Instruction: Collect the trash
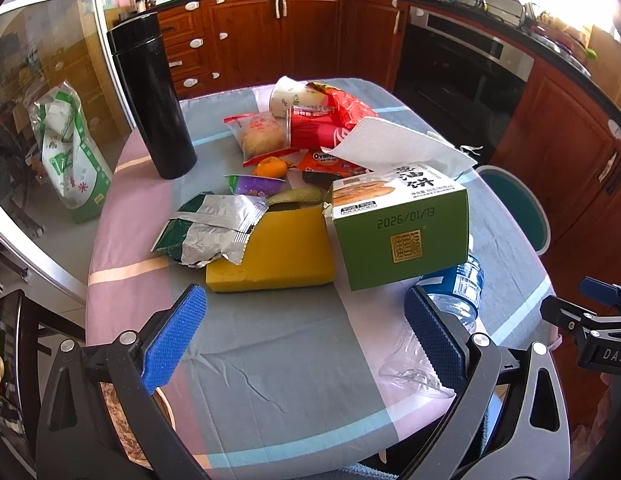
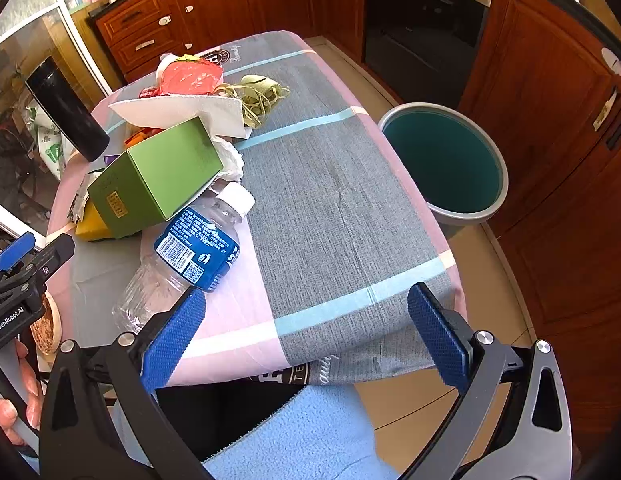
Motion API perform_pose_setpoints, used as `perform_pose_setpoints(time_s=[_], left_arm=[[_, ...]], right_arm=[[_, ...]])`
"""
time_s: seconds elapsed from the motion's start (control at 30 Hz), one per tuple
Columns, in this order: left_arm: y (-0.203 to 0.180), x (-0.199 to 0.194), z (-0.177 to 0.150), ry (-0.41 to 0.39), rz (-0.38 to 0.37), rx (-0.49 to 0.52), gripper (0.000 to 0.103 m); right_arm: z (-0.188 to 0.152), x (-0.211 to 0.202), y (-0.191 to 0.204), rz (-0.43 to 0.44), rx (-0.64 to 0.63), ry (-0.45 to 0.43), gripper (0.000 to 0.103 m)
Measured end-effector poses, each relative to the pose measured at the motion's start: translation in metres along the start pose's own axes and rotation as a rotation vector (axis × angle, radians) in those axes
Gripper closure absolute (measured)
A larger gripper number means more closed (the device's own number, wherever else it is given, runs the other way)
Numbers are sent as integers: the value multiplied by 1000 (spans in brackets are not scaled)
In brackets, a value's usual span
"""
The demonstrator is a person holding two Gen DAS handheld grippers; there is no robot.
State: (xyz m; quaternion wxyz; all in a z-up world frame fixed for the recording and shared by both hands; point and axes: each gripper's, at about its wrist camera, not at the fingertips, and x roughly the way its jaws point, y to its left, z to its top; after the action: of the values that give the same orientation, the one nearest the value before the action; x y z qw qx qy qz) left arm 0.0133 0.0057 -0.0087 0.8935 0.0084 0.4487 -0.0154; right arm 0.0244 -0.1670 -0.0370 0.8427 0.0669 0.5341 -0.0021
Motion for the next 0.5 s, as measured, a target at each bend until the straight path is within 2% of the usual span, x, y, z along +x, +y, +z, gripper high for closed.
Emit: perform_pose_setpoints(time_s=[0.5], left_arm=[[5, 3, 1, 5, -5, -10, 4]], right_arm=[[3, 2, -1, -11, 6, 3, 6]])
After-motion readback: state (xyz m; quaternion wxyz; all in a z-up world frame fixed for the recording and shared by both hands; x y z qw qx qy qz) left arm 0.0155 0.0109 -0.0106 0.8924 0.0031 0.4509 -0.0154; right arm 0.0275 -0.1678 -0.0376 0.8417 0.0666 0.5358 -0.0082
